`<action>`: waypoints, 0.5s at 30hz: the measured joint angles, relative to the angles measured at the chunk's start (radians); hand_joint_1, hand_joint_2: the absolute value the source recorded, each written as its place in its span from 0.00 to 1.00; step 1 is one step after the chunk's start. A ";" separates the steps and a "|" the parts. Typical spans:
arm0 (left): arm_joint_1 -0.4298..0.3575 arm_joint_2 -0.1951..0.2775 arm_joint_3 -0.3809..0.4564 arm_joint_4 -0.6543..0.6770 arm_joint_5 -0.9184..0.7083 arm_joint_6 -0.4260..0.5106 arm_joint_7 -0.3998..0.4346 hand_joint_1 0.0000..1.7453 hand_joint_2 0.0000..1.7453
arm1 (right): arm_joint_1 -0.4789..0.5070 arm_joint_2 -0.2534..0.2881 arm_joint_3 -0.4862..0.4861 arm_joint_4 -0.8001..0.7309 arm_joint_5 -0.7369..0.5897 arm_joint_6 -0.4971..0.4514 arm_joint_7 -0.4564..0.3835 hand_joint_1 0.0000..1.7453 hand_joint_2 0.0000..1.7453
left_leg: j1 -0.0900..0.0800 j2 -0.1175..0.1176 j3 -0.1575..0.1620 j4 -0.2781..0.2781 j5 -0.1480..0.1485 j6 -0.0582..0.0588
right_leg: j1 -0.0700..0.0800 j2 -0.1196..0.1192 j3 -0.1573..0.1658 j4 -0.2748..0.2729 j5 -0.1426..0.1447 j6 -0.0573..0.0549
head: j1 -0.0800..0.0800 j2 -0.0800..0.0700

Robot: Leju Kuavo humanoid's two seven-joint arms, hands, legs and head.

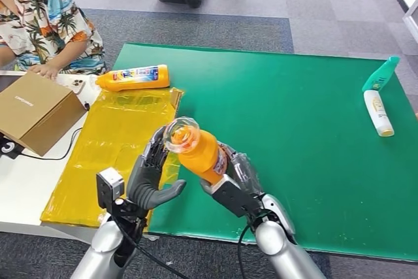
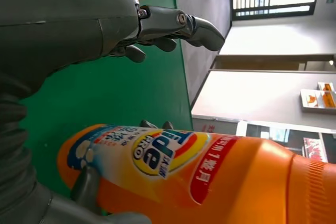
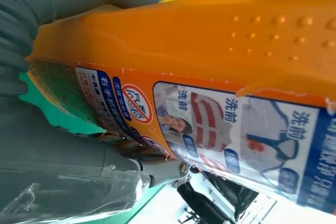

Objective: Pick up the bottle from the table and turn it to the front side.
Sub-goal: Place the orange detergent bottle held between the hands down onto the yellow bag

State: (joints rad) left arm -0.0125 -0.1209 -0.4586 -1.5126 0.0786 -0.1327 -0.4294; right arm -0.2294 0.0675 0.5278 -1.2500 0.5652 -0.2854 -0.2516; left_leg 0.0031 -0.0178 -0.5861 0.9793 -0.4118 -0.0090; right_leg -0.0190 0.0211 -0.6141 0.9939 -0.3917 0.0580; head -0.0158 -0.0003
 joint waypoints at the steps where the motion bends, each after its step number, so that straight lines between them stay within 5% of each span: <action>1: -0.005 0.002 -0.003 0.001 0.001 -0.004 0.003 0.00 1.00 | -0.001 0.000 0.005 0.004 0.012 0.000 0.000 1.00 1.00 | 0.000 0.000 0.000 0.000 0.000 0.000 | 0.000 0.000 0.000 0.000 0.000 0.000 | 0.000 0.000; 15: -0.020 0.018 -0.020 -0.011 -0.031 0.005 0.008 0.00 1.00 | -0.028 -0.001 0.056 0.124 0.179 -0.036 0.027 1.00 1.00 | 0.000 0.000 0.000 0.000 0.000 0.000 | 0.000 0.000 0.000 0.000 0.000 0.000 | 0.000 0.000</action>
State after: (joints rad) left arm -0.0324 -0.1030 -0.4784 -1.5241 0.0474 -0.1276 -0.4216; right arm -0.2571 0.0668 0.5841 -1.1258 0.7441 -0.3215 -0.2250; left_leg 0.0031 -0.0177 -0.5862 0.9793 -0.4118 -0.0090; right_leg -0.0190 0.0212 -0.6143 0.9939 -0.3917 0.0580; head -0.0156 -0.0002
